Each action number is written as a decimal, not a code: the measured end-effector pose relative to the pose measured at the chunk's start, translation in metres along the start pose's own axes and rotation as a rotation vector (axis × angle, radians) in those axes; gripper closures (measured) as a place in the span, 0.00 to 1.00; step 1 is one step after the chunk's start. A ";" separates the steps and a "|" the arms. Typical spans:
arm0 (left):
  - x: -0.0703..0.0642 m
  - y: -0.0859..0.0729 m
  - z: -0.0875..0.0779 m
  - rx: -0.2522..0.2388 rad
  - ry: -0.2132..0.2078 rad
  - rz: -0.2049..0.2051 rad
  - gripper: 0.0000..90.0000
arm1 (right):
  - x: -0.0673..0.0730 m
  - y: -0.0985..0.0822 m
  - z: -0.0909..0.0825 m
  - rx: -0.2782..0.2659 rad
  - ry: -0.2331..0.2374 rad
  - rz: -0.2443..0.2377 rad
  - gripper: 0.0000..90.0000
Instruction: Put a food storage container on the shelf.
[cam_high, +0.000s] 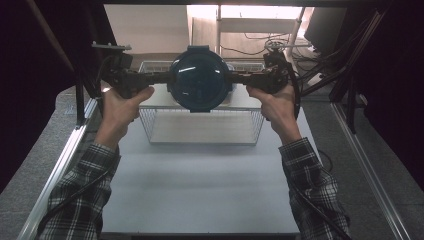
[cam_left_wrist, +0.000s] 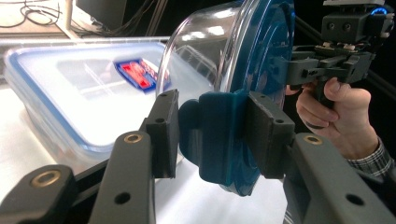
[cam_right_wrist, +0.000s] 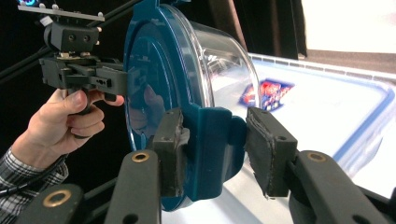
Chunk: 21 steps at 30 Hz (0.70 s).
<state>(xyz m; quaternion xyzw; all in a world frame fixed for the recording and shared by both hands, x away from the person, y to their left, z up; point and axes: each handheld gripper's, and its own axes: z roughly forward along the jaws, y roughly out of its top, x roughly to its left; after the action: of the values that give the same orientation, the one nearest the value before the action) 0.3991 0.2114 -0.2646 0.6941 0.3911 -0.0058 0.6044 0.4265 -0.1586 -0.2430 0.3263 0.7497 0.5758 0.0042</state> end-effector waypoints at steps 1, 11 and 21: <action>0.001 0.002 0.000 -0.001 -0.001 -0.001 0.64 | -0.001 0.003 0.001 -0.004 -0.001 -0.001 0.64; 0.014 0.026 0.007 -0.015 0.005 -0.026 0.64 | -0.012 0.027 0.007 -0.023 -0.012 0.013 0.64; 0.034 0.030 0.019 -0.021 0.011 -0.078 0.63 | -0.031 0.031 0.021 -0.018 -0.023 0.054 0.64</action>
<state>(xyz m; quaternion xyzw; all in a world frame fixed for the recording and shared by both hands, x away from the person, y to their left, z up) 0.4485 0.2152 -0.2607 0.6719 0.4215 -0.0214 0.6087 0.4741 -0.1515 -0.2347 0.3529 0.7354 0.5785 0.0000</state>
